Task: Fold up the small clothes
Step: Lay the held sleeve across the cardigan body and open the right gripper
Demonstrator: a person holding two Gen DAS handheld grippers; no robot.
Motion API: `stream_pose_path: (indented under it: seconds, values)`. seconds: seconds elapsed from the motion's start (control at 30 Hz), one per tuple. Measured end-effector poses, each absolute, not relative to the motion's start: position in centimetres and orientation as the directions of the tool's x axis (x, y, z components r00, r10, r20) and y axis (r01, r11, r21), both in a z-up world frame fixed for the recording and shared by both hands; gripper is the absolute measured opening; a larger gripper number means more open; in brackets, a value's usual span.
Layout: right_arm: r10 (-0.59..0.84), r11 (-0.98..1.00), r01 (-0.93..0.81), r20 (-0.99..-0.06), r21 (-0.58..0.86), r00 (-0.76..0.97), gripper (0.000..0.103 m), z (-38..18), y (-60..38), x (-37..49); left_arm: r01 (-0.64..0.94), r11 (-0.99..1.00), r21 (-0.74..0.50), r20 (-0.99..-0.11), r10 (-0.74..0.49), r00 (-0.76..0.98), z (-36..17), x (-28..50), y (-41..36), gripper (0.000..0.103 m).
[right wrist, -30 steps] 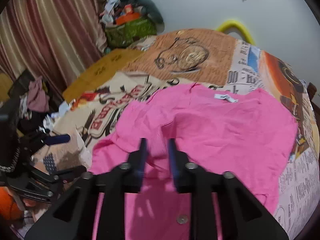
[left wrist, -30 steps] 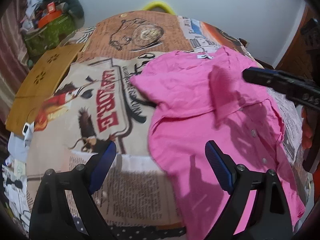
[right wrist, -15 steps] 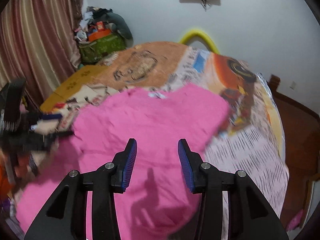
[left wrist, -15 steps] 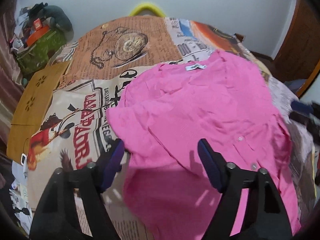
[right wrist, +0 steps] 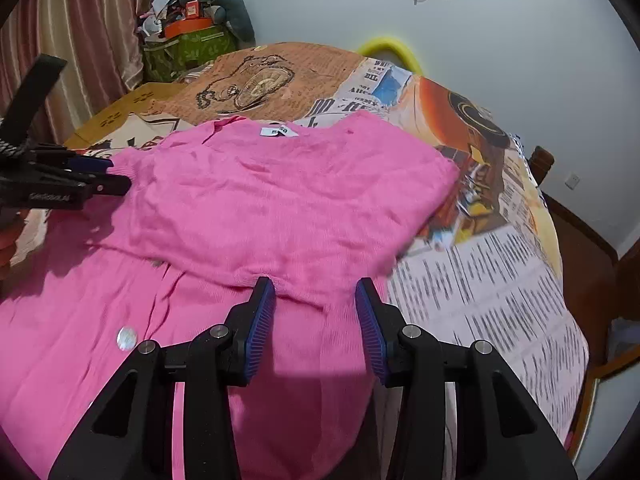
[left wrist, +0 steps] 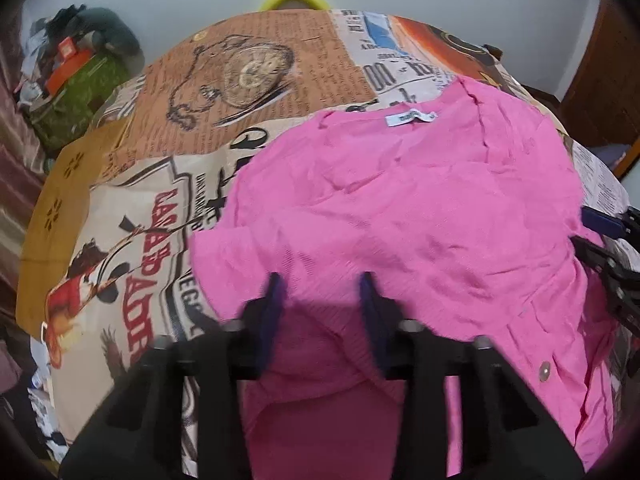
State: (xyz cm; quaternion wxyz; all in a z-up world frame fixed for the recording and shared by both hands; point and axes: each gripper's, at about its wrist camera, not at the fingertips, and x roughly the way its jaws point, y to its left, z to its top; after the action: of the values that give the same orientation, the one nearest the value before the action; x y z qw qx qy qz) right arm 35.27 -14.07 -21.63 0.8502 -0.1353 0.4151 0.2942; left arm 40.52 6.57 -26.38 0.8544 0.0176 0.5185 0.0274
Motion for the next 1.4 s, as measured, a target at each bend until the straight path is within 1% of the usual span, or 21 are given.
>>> stream_pose_path:
  seconds: [0.03,0.07,0.1,0.17,0.27,0.33,0.43,0.53,0.6,0.7,0.73,0.77,0.8,0.87,0.93,0.97,1.1,1.2,1.3,1.37,1.4]
  values:
    - [0.391,0.790,-0.612,-0.784,0.018,0.482,0.028,-21.7,-14.0,35.4,-0.025,0.998,0.060,-0.884,0.065,0.463,-26.3,40.6,6.4,0.011]
    - [0.393,0.792,-0.611,-0.784,0.022,0.481,0.020,-21.9,-14.0,35.5,-0.020,0.997,0.070,-0.881,0.071,0.468,-26.3,40.6,6.1,0.008]
    - [0.397,0.796,-0.605,-0.780,0.030,0.483,0.019,-21.9,-14.1,35.6,-0.017,0.997,0.081,-0.875,0.079,0.477,-26.2,40.7,5.9,0.007]
    - [0.400,0.803,-0.595,-0.776,0.040,0.488,0.012,-21.9,-14.5,35.6,-0.024,0.995,0.101,-0.864,0.100,0.494,-26.0,40.7,5.7,0.007]
    - [0.396,0.812,-0.582,-0.775,0.045,0.492,0.009,-21.9,-15.2,35.6,-0.054,0.993,0.107,-0.843,0.119,0.524,-24.9,40.8,5.8,0.006]
    - [0.378,0.824,-0.566,-0.774,0.032,0.508,0.009,-21.7,-15.9,35.4,-0.067,0.992,0.107,-0.830,0.126,0.543,-24.0,41.1,5.9,0.006]
    - [0.372,0.843,-0.536,-0.773,0.050,0.513,0.009,-21.8,-17.2,35.3,-0.092,0.988,0.121,-0.823,0.151,0.548,-23.2,42.0,6.2,0.006]
    - [0.383,0.852,-0.517,-0.771,0.082,0.509,0.009,-21.8,-17.9,34.9,-0.090,0.977,0.192,-0.832,0.211,0.513,-24.3,43.0,6.0,0.006]
    - [0.388,0.854,-0.511,-0.770,0.095,0.506,0.010,-21.5,-18.0,34.6,-0.074,0.979,0.192,-0.858,0.204,0.471,-25.5,43.3,6.2,0.008]
    - [0.402,0.849,-0.516,-0.769,0.111,0.497,0.012,-20.7,-18.3,33.9,-0.083,0.979,0.184,-0.860,0.201,0.468,-25.6,42.2,6.4,0.013]
    - [0.406,0.848,-0.518,-0.768,0.114,0.495,0.016,-20.3,-18.5,33.6,-0.081,0.982,0.173,-0.863,0.191,0.468,-25.3,41.8,6.4,0.016]
    - [0.409,0.846,-0.521,-0.768,0.116,0.493,0.023,-20.0,-18.6,33.3,-0.077,0.984,0.163,-0.865,0.180,0.468,-25.1,41.4,6.5,0.022]
    - [0.413,0.843,-0.524,-0.768,0.119,0.490,0.027,-19.7,-18.8,32.8,-0.066,0.986,0.154,-0.865,0.167,0.474,-24.6,40.7,6.4,0.026]
    - [0.419,0.842,-0.525,-0.763,0.124,0.492,0.043,-19.3,-19.1,32.2,-0.045,0.985,0.166,-0.854,0.166,0.493,-23.7,39.3,6.1,0.046]
    - [0.425,0.841,-0.525,-0.759,0.131,0.492,0.046,-19.0,-19.4,31.4,-0.022,0.983,0.180,-0.845,0.166,0.509,-23.2,37.9,5.7,0.059]
    - [0.429,0.839,-0.526,-0.762,0.138,0.485,0.046,-19.0,-19.5,31.0,-0.011,0.983,0.183,-0.844,0.162,0.512,-23.0,37.1,5.5,0.063]
    - [0.418,0.833,-0.535,-0.794,0.141,0.442,0.046,-20.3,-19.2,29.5,0.030,0.985,0.168,-0.871,0.134,0.473,-23.8,33.8,5.4,0.067]
    - [0.398,0.833,-0.534,-0.827,0.144,0.397,0.046,-21.8,-19.1,28.8,0.043,0.978,0.206,-0.882,0.167,0.440,-25.0,31.7,5.4,0.067]
    - [0.364,0.842,-0.527,-0.846,0.119,0.389,0.046,-22.4,-19.6,28.0,0.033,0.974,0.224,-0.891,0.191,0.411,-26.1,29.7,6.2,0.068]
    - [0.355,0.848,-0.517,-0.848,0.115,0.393,0.046,-22.3,-20.2,27.3,0.013,0.977,0.212,-0.893,0.189,0.409,-26.1,28.6,7.1,0.073]
    - [0.357,0.853,-0.508,-0.847,0.123,0.395,0.046,-22.0,-20.7,27.0,-0.003,0.979,0.206,-0.895,0.189,0.405,-25.9,27.9,7.7,0.073]
